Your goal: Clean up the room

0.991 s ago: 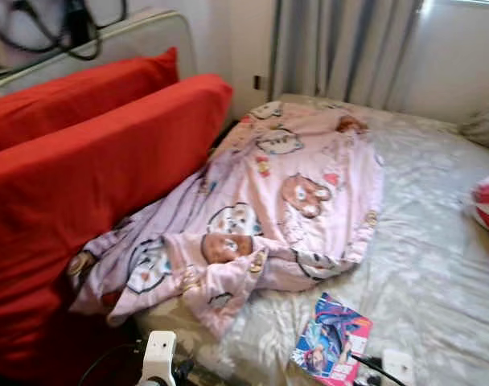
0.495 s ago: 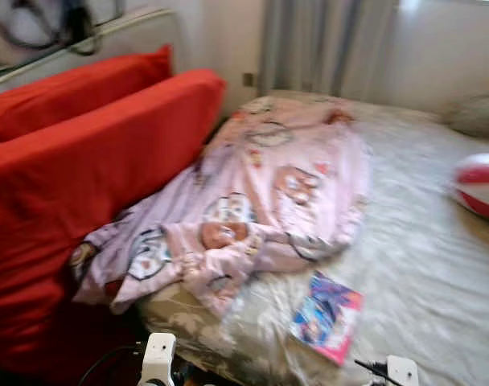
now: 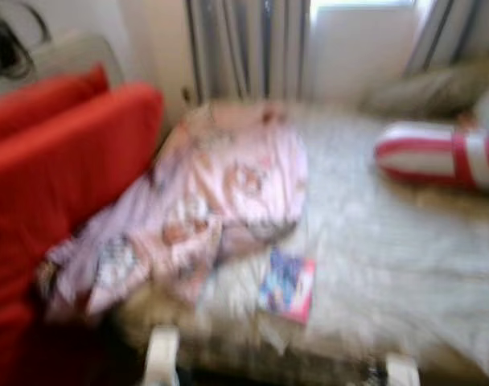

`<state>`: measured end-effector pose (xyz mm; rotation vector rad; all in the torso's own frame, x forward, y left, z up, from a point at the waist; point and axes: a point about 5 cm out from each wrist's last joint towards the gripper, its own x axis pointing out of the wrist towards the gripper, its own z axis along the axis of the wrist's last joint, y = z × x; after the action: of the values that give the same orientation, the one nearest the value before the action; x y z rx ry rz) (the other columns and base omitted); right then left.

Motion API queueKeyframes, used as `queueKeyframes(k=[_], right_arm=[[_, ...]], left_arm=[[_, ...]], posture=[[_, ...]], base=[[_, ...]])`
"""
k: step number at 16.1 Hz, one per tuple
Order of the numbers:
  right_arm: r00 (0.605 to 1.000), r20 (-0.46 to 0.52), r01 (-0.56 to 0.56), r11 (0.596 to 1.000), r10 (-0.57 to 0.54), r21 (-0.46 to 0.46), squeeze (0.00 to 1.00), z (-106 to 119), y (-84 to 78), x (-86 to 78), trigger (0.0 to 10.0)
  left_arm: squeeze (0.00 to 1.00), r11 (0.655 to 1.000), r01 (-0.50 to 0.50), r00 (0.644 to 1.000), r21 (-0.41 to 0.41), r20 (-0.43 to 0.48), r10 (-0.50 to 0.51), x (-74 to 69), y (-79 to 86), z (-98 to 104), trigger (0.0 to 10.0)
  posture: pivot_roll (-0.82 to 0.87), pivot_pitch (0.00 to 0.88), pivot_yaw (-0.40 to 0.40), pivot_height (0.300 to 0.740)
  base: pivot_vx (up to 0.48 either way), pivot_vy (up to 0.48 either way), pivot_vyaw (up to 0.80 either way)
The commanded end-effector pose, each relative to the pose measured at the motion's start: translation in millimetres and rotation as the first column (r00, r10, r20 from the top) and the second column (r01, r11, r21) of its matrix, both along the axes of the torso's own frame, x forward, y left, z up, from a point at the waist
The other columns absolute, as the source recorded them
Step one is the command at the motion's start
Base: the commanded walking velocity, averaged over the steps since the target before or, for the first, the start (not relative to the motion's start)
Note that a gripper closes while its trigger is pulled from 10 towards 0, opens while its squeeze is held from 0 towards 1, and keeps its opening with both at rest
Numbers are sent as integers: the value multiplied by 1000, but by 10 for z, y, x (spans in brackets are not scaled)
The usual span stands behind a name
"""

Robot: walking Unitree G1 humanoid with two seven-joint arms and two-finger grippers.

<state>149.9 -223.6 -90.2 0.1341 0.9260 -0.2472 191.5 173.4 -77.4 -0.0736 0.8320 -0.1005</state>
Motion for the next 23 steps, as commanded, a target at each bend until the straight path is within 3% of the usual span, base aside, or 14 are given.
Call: queueKeyframes(k=[1, 8, 14, 18, 23], right_arm=[[1000, -6, -5, 1000, 5, 9, 0, -10, 47, 6, 10000], [1000, -8, -4, 1000, 4, 12, 0, -10, 26, -6, 10000], [1000, 4, 9, 998, -10, 62, 0, -16, 101, 17, 10000], [1000, 0, 2, 998, -2, 63, 0, -21, 180, 49, 10000], [1000, 2, -11, 997, 11, 77, 0, -22, 206, 56, 10000]], left_arm=[[0, 1000, -8, 1000, 13, 13, 7, 43, 56, 27, 10000], [0, 1000, -7, 1000, 16, 9, 7, 22, 66, 18, 10000], [0, 1000, -4, 1000, 21, 6, 3, 33, 66, 21, 10000], [0, 1000, -2, 1000, 23, 5, 2, 40, 73, 26, 10000], [0, 1000, 1, 1000, 20, 5, -1, 43, 59, 25, 10000]], posture=[[-9, 0, -1, 701], [-6, 0, 0, 701], [-3, 0, 2, 701], [-3, 0, 5, 736], [-3, 0, 3, 740]], base=[[-289, 0, 0], [-286, 0, 0], [0, 0, 0], [0, 0, 0], [0, 0, 0]])
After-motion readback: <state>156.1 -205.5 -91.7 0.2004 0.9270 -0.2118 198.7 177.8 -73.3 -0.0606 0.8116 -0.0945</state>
